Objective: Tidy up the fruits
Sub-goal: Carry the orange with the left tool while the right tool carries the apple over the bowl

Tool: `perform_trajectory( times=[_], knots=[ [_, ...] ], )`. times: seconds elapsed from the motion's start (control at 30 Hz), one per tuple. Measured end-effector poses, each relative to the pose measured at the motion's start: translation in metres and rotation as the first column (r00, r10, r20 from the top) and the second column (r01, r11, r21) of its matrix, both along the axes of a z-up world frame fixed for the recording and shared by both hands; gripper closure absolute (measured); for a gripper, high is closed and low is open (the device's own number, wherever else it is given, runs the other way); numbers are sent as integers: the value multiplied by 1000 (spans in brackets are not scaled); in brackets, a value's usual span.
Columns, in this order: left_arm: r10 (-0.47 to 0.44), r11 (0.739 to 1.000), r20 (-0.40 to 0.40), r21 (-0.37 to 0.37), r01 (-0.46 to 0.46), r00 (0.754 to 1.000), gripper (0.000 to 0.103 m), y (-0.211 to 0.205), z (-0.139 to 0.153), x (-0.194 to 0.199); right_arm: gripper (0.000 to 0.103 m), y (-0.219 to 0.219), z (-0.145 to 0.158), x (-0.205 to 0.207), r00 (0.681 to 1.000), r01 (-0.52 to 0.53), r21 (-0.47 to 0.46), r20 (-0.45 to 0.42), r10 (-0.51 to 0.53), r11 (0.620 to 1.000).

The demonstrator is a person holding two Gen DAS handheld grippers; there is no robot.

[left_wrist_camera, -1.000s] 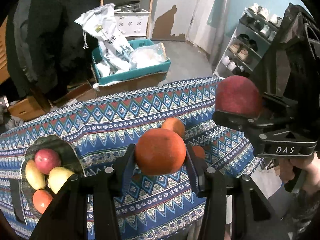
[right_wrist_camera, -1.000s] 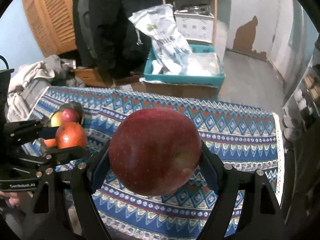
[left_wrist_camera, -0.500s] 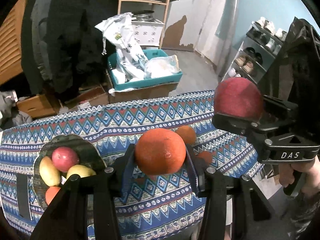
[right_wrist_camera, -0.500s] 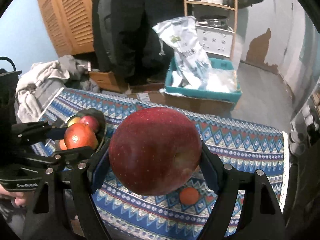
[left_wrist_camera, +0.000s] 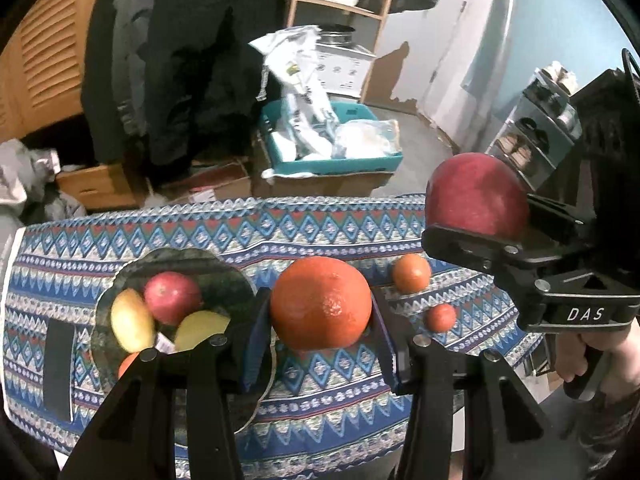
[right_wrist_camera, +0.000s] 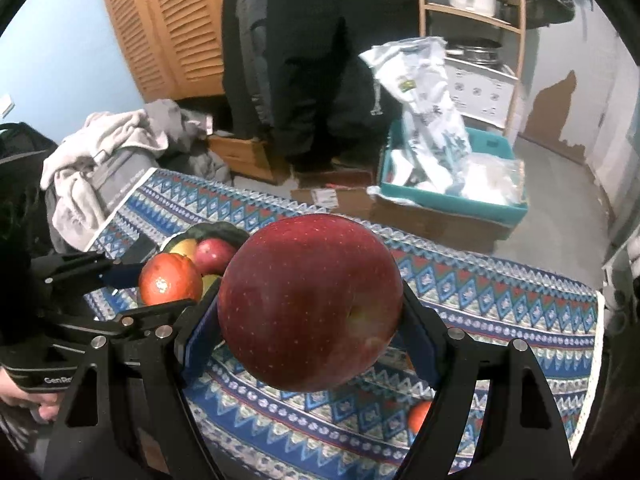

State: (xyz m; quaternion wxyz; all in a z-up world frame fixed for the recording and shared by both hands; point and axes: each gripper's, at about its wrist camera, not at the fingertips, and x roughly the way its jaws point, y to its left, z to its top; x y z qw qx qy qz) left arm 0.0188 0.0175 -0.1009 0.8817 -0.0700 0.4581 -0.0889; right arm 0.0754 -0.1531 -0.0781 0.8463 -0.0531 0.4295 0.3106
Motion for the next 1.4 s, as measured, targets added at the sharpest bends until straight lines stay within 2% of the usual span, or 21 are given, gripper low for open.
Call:
perform_trajectory(
  times=[0.2,0.7,1.03,1.4],
  knots=[
    [42,999,-10,-2,-42,999,55,23,-5,-6,23,27,-8,3,999,-35,-5,-24,35,999],
    [149,989,-106,-7,-151,983,54,85,-44,-10,23,99,-41,12,989,-113,-42,-99,108,993],
    [165,985,-196,-7,-170,967,54,102,-84,-14,23,132,-75,18,976,-157,-72,-167,144,985],
    [183,981,-258,-18,-194,949,54,112,-106,-9,23,155,-108,26,962,-187,-105,-223,160,977]
  ],
)
